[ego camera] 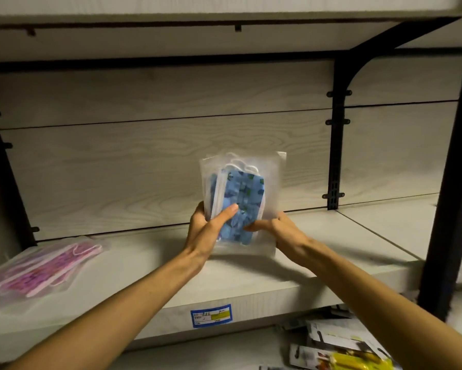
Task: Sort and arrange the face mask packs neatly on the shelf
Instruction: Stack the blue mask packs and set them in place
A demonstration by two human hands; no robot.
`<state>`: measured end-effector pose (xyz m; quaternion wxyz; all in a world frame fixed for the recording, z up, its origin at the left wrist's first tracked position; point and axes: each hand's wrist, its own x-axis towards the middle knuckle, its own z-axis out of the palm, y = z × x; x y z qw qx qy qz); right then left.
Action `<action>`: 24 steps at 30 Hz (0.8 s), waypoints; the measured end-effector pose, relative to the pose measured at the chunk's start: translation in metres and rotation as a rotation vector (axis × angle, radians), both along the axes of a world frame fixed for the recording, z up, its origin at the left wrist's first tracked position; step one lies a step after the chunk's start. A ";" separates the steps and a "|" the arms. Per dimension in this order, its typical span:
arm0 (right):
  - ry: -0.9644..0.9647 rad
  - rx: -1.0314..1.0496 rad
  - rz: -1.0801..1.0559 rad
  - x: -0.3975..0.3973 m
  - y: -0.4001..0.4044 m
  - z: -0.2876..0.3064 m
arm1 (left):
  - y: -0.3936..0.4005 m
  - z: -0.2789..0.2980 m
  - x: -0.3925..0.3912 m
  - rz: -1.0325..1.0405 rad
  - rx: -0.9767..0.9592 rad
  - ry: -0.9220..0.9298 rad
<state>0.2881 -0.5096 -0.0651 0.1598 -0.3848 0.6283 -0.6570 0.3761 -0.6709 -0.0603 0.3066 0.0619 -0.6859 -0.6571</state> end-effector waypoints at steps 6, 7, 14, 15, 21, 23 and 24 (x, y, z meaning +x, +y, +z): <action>-0.110 -0.065 -0.077 -0.004 0.005 -0.018 | -0.007 -0.019 0.009 0.014 0.030 -0.052; -0.138 -0.057 -0.055 -0.001 0.004 -0.022 | -0.008 -0.022 0.009 -0.011 0.029 -0.064; 0.183 -0.235 -0.223 0.011 -0.011 -0.008 | -0.007 -0.007 0.005 0.119 -0.117 0.141; 0.228 -0.261 -0.231 0.012 -0.012 -0.003 | -0.007 -0.004 0.003 0.128 -0.150 0.184; 0.114 0.055 -0.292 -0.010 -0.017 -0.009 | -0.012 -0.016 -0.005 0.049 -0.126 -0.077; 0.201 0.113 -0.362 -0.010 -0.017 -0.015 | -0.016 -0.020 -0.007 0.030 -0.185 -0.111; 0.235 0.101 -0.384 -0.008 -0.016 -0.016 | -0.018 -0.021 -0.008 0.041 -0.217 -0.093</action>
